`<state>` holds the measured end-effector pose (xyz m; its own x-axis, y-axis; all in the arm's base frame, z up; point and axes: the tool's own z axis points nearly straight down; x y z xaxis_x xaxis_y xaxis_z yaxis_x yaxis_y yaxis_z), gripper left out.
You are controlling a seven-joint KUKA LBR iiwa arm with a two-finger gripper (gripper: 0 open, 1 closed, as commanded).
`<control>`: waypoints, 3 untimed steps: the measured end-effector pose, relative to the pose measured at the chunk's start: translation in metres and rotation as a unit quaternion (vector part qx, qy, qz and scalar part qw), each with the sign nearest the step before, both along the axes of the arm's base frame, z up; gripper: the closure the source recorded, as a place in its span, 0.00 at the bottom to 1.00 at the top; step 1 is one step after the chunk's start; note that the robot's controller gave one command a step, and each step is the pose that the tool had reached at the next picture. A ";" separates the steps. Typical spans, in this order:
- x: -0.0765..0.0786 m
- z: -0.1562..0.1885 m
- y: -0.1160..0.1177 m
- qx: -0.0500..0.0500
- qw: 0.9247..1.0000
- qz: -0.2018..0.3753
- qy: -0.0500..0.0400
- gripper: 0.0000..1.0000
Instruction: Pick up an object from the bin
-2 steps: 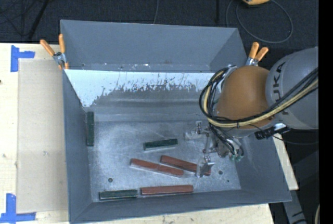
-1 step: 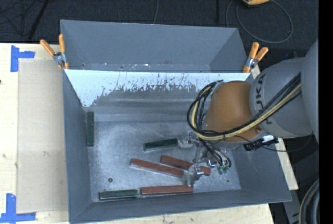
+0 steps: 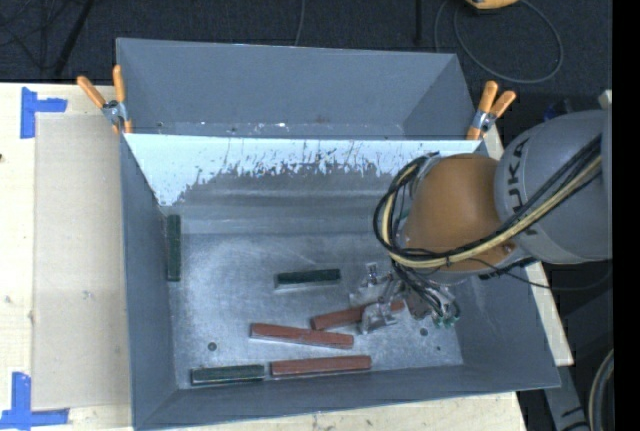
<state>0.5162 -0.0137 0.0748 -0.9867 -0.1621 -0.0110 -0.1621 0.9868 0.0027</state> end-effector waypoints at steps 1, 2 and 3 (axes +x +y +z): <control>0.000 0.000 0.000 0.000 1.000 0.000 0.000 1.00; -0.002 0.004 0.000 0.000 1.000 0.001 0.003 1.00; -0.004 0.022 -0.001 -0.001 1.000 0.000 0.008 1.00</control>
Offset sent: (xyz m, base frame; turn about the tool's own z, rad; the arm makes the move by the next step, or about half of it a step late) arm 0.0001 0.0000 0.0865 0.0000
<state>0.5119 -0.0143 0.0965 -0.9866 -0.1630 0.0055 -0.1630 0.9866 0.0025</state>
